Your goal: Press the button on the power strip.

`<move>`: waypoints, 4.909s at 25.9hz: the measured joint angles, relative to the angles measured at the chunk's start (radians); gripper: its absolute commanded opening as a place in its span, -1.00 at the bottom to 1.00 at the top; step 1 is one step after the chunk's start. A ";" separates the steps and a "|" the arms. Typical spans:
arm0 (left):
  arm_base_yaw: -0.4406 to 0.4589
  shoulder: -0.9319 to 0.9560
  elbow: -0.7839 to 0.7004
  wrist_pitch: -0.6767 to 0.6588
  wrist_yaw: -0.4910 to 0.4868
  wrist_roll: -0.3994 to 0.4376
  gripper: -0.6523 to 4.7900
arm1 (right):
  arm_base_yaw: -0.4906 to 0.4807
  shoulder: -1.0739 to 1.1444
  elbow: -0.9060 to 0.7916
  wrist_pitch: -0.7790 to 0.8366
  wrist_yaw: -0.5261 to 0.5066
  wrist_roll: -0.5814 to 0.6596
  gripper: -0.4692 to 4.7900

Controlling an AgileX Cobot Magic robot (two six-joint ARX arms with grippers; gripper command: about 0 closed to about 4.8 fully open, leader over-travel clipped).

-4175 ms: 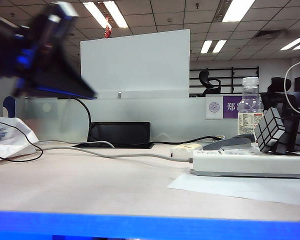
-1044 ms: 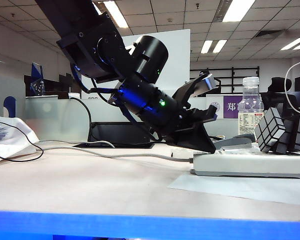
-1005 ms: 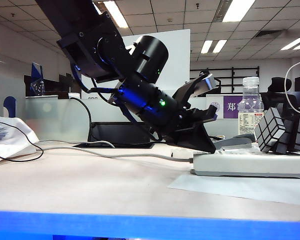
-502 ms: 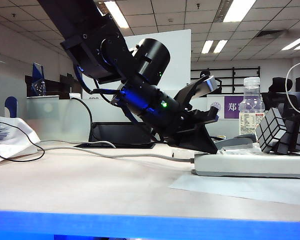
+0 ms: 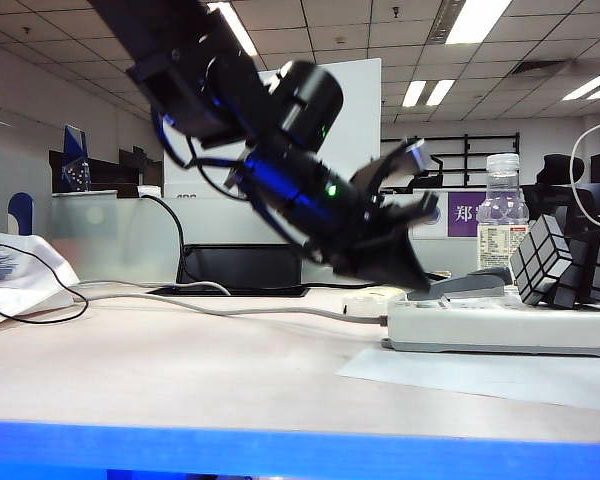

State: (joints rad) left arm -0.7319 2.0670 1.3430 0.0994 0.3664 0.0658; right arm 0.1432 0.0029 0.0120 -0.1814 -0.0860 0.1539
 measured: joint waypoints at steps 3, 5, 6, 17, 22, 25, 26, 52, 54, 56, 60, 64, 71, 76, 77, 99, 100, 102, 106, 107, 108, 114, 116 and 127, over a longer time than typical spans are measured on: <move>0.001 -0.013 0.038 -0.002 -0.005 -0.011 -0.78 | 0.000 0.000 0.000 0.000 0.000 0.000 -0.82; 0.000 -0.016 0.059 0.004 -0.005 -0.016 -0.78 | 0.000 0.000 0.000 0.000 0.000 0.000 -0.82; 0.000 -0.016 0.064 0.008 -0.004 -0.017 -0.78 | 0.000 0.000 0.000 0.000 0.000 0.000 -0.82; 0.000 -0.020 0.063 -0.051 -0.004 -0.034 -0.78 | 0.000 0.000 0.000 0.000 0.003 0.000 -0.82; 0.000 -0.083 0.060 -0.073 0.014 -0.037 -0.78 | 0.000 0.000 0.000 0.000 0.003 0.000 -0.82; 0.000 -0.130 0.053 -0.055 0.016 -0.038 -0.78 | 0.000 0.000 0.000 0.000 0.003 0.000 -0.82; 0.000 -0.148 0.041 -0.051 0.016 -0.037 -0.78 | 0.000 0.000 0.000 0.000 0.003 0.000 -0.82; 0.000 -0.782 -0.509 -0.008 -0.155 0.009 -0.78 | 0.000 0.000 0.000 0.000 0.003 0.000 -0.82; 0.000 -0.855 -0.570 0.011 -0.187 0.007 -0.78 | 0.000 0.000 0.000 0.000 -0.001 0.000 -0.82; 0.000 -0.940 -0.641 0.008 -0.233 -0.001 -0.78 | 0.000 0.000 0.000 0.000 -0.002 0.000 -0.82; 0.001 -1.106 -0.755 0.000 -0.285 -0.026 -0.78 | 0.000 0.000 0.000 -0.001 -0.004 0.000 -0.82; 0.000 -1.295 -0.842 -0.048 -0.353 -0.045 -0.78 | 0.000 0.000 0.000 -0.001 -0.005 0.000 -0.82; 0.000 -1.526 -0.864 -0.269 -0.484 -0.040 -0.78 | 0.000 0.000 0.000 -0.001 -0.005 0.000 -0.82; 0.000 -1.650 -0.901 -0.352 -0.499 -0.060 -0.78 | 0.000 0.000 0.000 -0.001 -0.005 0.000 -0.82; 0.000 -1.682 -0.921 -0.368 -0.499 -0.069 -0.78 | 0.000 0.000 0.000 -0.001 -0.005 0.000 -0.82; -0.003 -2.063 -1.228 -0.409 -0.591 -0.242 -0.78 | 0.000 0.000 0.001 0.003 -0.070 0.002 -0.82; -0.003 -2.064 -1.237 -0.393 -0.591 -0.241 -0.78 | 0.000 0.000 0.001 0.003 -0.071 0.002 -0.82; -0.003 -2.064 -1.261 -0.342 -0.590 -0.230 -0.78 | 0.000 0.000 0.001 0.003 -0.071 0.002 -0.82; -0.003 -2.064 -1.304 -0.250 -0.565 -0.217 -0.78 | 0.000 0.000 0.001 0.004 -0.071 0.002 -0.82; -0.003 -2.064 -1.312 -0.236 -0.554 -0.216 -0.78 | 0.000 0.000 0.001 0.005 -0.071 0.002 -0.82; -0.003 -2.064 -1.322 -0.219 -0.538 -0.216 -0.78 | 0.000 0.000 0.001 0.006 -0.071 0.002 -0.82; -0.003 -2.064 -1.335 -0.192 -0.520 -0.200 -0.78 | 0.000 0.000 0.001 0.017 -0.072 0.002 -0.82; -0.003 -2.064 -1.335 -0.192 -0.520 -0.194 -0.78 | 0.000 0.000 0.001 0.018 -0.072 0.002 -0.82; -0.003 -2.064 -1.335 -0.237 -0.521 -0.122 -0.78 | 0.000 0.000 0.001 0.019 -0.071 -0.024 -0.82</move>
State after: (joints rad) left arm -0.7353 0.0032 0.0082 -0.1375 -0.1543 -0.0566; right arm 0.1436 0.0029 0.0128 -0.1623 -0.1574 0.1303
